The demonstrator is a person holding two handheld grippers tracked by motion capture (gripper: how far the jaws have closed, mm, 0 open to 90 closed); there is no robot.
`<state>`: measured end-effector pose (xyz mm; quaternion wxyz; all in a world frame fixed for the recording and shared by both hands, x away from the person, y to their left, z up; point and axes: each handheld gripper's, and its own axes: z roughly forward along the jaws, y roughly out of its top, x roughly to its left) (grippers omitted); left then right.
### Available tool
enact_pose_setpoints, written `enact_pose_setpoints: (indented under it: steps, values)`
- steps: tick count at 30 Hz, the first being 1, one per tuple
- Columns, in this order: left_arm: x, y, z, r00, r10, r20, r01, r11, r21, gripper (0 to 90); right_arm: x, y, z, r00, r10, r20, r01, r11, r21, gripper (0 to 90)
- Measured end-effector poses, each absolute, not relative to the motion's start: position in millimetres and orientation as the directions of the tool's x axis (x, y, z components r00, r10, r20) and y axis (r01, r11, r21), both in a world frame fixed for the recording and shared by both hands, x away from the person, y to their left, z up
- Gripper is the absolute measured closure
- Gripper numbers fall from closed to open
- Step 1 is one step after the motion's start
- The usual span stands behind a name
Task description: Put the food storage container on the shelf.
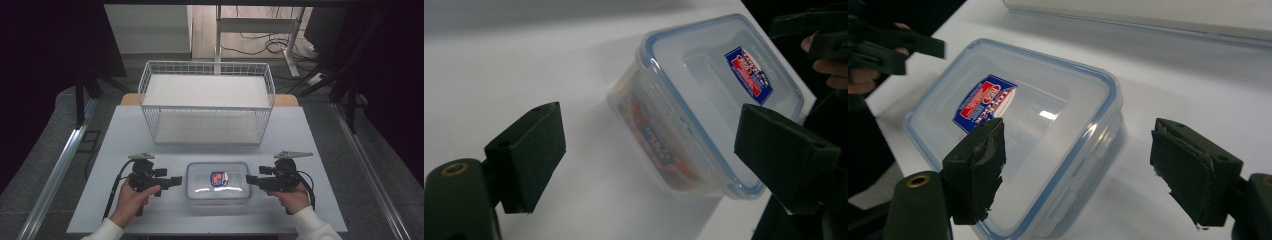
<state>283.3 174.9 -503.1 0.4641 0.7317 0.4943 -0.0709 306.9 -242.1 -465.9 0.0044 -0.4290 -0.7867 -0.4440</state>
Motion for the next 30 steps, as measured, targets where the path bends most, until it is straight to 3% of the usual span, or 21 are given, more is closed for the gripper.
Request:
enact_pose_setpoints:
  steps: [11,16,20,30]
  values:
    - [295,153,-526,0.476,0.545,-0.69,0.851,-0.087,0.518,11.8,309,-239,-474,-0.628,0.667,0.4,0.693,0.247,0.677,22.7]
    - [295,148,-529,0.479,0.514,-0.712,0.857,-0.098,0.505,21.7,309,-239,-475,-0.623,0.667,0.409,0.703,0.249,0.666,22.3]
    - [294,148,-527,0.495,0.492,-0.716,0.85,-0.104,0.517,30.7,313,-237,-486,-0.604,0.626,0.493,0.749,0.237,0.618,17.1]
    - [294,151,-526,0.494,0.493,-0.716,0.847,-0.09,0.523,35.8,326,-229,-511,-0.489,0.569,0.661,0.862,0.197,0.468,14.4]
